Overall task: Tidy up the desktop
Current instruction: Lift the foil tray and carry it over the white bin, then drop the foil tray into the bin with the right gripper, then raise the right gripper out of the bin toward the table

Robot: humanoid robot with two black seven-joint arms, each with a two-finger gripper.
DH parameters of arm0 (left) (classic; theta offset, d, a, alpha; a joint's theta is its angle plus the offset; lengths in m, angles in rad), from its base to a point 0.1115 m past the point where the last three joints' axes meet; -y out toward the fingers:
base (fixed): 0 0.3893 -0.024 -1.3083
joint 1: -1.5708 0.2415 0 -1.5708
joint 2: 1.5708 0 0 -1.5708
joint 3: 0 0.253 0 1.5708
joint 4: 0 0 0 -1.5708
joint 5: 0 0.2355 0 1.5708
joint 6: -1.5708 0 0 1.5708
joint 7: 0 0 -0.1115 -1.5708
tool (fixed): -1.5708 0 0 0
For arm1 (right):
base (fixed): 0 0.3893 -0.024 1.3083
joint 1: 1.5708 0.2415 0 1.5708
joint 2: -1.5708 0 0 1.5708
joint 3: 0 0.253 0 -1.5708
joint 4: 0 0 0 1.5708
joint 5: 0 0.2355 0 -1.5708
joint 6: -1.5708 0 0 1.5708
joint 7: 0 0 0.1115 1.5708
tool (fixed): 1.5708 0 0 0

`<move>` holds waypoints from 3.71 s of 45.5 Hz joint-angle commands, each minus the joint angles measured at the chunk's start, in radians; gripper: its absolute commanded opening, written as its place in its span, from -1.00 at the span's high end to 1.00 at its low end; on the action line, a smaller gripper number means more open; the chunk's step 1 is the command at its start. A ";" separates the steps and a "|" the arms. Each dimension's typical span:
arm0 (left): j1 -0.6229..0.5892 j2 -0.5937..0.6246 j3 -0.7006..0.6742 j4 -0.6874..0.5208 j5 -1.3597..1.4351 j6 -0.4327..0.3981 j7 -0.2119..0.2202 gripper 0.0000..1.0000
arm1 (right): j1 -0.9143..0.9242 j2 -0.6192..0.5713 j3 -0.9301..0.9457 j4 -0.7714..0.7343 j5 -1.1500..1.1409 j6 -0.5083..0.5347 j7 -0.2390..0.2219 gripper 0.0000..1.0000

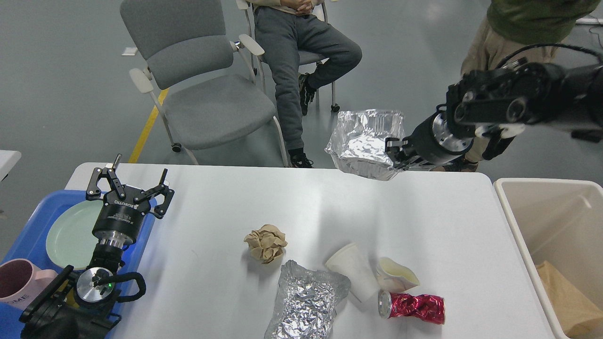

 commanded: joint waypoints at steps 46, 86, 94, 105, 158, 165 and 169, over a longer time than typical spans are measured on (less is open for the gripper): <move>0.000 0.000 0.000 0.000 0.000 0.001 -0.001 -0.93 | -0.487 -0.665 0.007 -0.336 -0.064 -0.093 -0.139 1.00; 0.000 0.000 0.000 0.000 0.000 0.001 -0.001 -0.93 | -1.454 -0.162 0.502 -1.143 -0.053 -0.419 -0.136 1.00; 0.000 0.000 0.000 0.000 0.000 0.001 -0.001 -0.93 | -1.467 -0.151 0.503 -1.142 -0.053 -0.419 -0.137 1.00; 0.000 0.000 0.000 0.000 0.000 0.001 -0.001 -0.93 | -1.467 -0.151 0.502 -1.136 -0.053 -0.459 -0.136 -0.59; 0.000 0.000 0.000 0.000 0.000 0.001 -0.001 -0.93 | -0.102 -0.242 -0.166 -0.047 -0.147 0.011 -0.189 -1.00; 0.000 0.000 0.000 0.000 0.000 0.001 -0.001 -0.93 | 0.112 -0.127 -0.160 0.093 -0.140 0.209 -0.189 -1.00; 0.000 0.000 0.000 0.000 0.000 0.001 -0.001 -0.93 | 0.204 -0.099 -0.133 0.186 -0.136 0.266 -0.189 -1.00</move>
